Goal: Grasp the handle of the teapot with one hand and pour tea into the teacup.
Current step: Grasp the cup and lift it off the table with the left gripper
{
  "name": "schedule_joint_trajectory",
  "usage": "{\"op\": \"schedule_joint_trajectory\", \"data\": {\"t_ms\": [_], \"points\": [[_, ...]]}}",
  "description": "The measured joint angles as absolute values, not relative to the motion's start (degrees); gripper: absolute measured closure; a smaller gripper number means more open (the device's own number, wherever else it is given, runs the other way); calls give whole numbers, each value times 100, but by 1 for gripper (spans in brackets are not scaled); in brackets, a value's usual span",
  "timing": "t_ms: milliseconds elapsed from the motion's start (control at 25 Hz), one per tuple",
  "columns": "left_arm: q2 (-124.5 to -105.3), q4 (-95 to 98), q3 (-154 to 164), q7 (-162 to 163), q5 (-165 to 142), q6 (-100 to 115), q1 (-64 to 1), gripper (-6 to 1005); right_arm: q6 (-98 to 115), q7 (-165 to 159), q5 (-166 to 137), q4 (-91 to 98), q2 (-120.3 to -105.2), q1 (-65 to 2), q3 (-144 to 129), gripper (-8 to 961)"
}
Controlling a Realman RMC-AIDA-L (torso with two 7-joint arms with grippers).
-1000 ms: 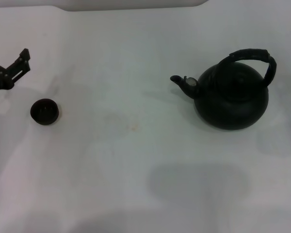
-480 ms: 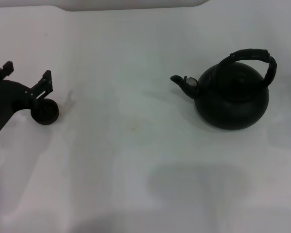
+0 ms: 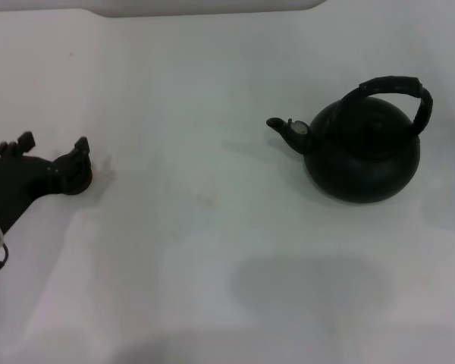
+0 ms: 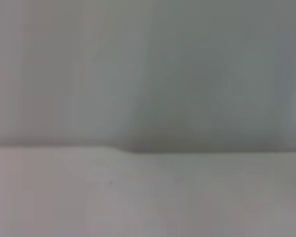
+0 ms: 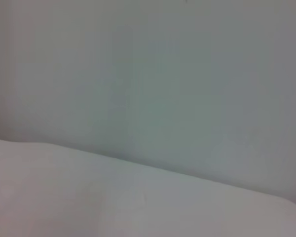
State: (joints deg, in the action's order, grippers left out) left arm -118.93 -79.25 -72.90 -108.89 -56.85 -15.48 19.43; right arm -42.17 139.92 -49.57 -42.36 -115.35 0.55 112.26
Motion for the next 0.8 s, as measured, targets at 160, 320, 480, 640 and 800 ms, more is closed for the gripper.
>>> {"op": "schedule_joint_trajectory", "data": {"t_ms": [160, 320, 480, 640, 800], "points": [[-11883, -7695, -7296, -10762, -5650, -1537, 1840, 123, -4212, 13992, -4956, -4236, -11533, 48, 11226, 333], [-11867, -7531, -7286, -10658, -5664, -1546, 1714, 116, -4206, 13992, -4956, -4236, -11531, 17, 11226, 333], [-11864, -7423, -7277, -10632, -5659, -1535, 1628, 116, -4206, 13992, -4956, -4236, -11536, -9, 11224, 333], [-11862, -7323, -7302, -10512, -5671, -1537, 1539, 116, -4211, 13992, -4957, -4236, -11538, -14, 11223, 334], [-11848, -7165, -7311, -10422, -5676, -1549, 1401, 116, -4239, 13992, -4957, -4238, -11540, -17, 11223, 334]]}}
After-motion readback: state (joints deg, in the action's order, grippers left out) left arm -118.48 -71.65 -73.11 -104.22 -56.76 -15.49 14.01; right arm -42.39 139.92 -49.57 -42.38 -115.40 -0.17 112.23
